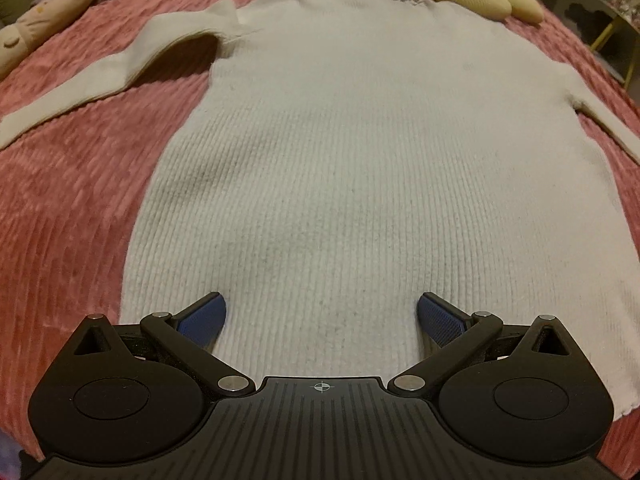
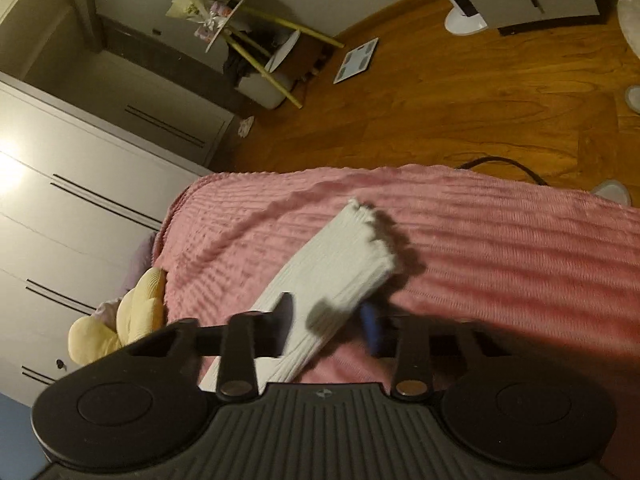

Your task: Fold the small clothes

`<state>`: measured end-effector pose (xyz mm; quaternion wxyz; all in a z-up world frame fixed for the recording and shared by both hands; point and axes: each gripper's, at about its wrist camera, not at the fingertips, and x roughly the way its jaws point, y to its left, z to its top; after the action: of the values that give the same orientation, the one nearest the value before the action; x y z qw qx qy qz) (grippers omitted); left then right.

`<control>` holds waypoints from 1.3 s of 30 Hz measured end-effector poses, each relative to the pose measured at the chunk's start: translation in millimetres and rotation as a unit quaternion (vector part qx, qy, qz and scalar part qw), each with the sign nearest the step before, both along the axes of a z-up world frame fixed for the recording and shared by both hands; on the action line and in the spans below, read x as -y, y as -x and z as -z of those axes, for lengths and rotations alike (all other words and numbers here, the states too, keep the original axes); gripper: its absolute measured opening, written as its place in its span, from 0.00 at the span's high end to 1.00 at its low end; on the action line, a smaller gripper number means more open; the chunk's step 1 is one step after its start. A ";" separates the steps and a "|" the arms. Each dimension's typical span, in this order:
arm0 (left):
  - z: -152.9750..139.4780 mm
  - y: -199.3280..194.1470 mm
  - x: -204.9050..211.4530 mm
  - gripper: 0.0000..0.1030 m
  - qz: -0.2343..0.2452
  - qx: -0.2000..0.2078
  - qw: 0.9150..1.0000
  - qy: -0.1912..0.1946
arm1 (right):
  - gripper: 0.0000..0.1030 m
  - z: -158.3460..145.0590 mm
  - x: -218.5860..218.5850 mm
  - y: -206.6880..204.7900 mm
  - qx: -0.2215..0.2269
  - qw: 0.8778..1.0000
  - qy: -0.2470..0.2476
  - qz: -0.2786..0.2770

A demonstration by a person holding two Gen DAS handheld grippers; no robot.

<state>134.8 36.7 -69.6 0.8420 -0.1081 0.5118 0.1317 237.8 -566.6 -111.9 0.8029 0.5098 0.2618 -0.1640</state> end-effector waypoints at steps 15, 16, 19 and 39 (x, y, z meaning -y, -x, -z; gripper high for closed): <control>-14.5 1.9 -0.7 0.00 0.026 0.047 0.999 -0.002 | 0.94 -118.5 -194.0 -44.4 0.118 0.919 0.292 -0.236; -19.4 -1.2 -3.5 0.00 0.030 0.057 0.998 0.008 | 0.94 -120.6 -224.0 -45.7 0.132 0.905 0.303 -0.268; -33.8 -16.7 -12.5 0.00 0.036 0.084 0.995 0.035 | 0.91 -108.4 -311.3 -45.2 0.150 0.856 0.335 -0.363; 16.2 -223.5 26.6 0.34 0.091 0.063 0.951 0.290 | 0.57 -20.9 -256.2 38.0 0.043 0.916 0.206 -0.341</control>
<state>358.3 10.1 -85.8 0.8135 -0.3088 0.4811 -0.1066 199.9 -310.4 -91.0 0.9079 0.2192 0.3454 0.0919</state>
